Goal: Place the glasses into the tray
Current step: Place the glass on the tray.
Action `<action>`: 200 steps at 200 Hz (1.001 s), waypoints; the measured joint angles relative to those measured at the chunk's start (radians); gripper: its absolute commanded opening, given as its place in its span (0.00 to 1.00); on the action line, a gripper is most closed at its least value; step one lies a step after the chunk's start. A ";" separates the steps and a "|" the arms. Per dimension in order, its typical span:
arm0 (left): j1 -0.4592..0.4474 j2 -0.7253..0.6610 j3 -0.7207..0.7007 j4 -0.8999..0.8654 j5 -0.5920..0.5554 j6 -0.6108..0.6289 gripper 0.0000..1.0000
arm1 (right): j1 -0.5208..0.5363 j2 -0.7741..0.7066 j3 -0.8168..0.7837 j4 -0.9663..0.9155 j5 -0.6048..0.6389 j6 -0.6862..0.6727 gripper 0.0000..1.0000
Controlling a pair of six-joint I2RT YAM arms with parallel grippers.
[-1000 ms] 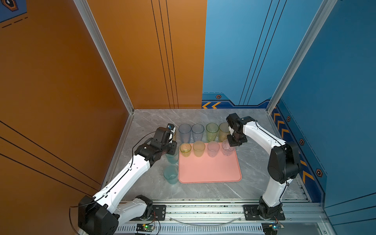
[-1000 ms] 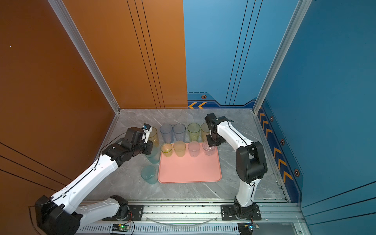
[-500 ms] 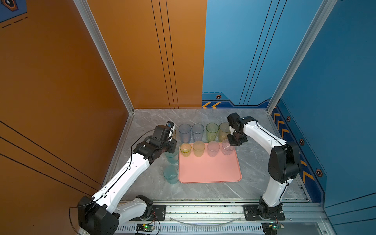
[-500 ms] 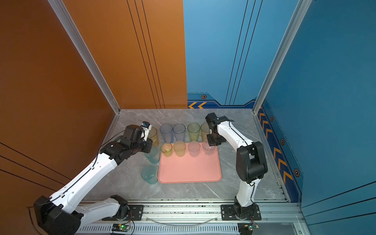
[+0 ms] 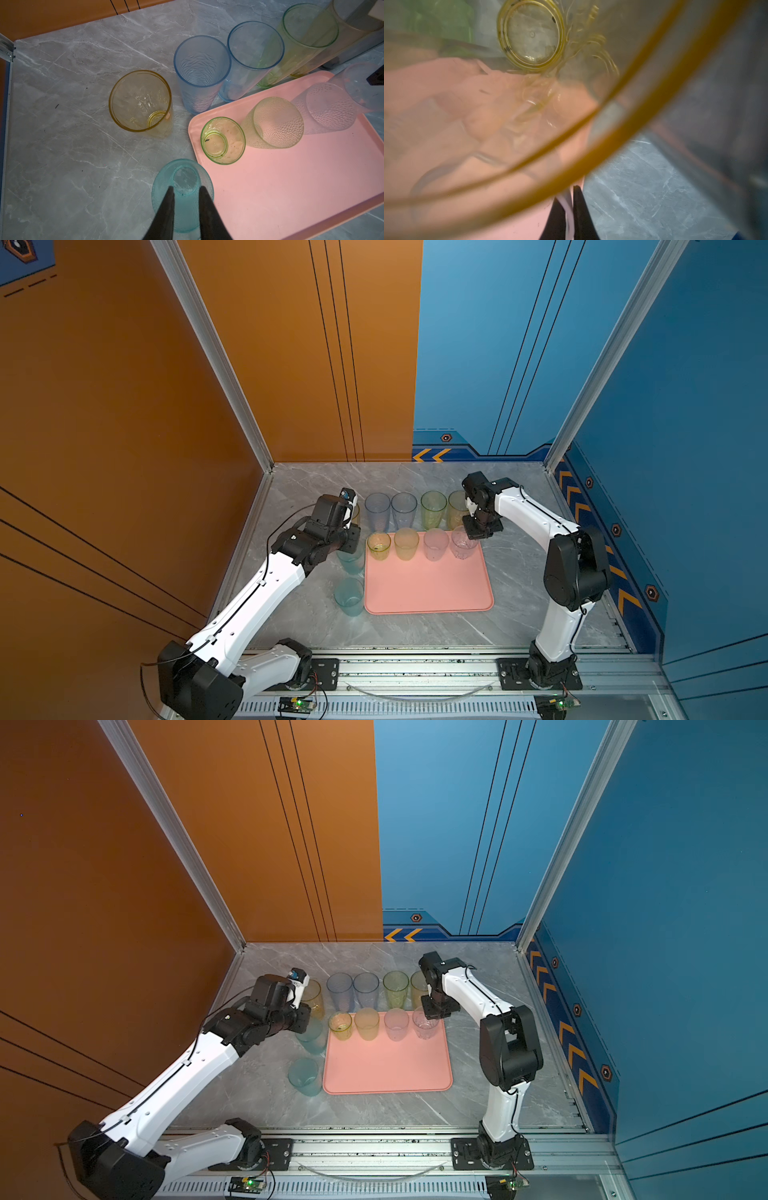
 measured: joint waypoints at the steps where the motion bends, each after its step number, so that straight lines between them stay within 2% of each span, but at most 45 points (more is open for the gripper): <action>1: 0.000 0.000 0.000 -0.001 0.000 0.000 0.23 | 0.000 0.000 0.000 0.000 0.000 -0.001 0.12; 115: 0.008 0.000 0.013 -0.035 0.000 0.000 0.23 | -0.003 0.000 0.000 0.000 -0.002 -0.012 0.23; 200: 0.014 0.000 0.013 -0.048 0.000 0.000 0.23 | -0.003 -0.072 -0.014 0.000 -0.002 -0.012 0.25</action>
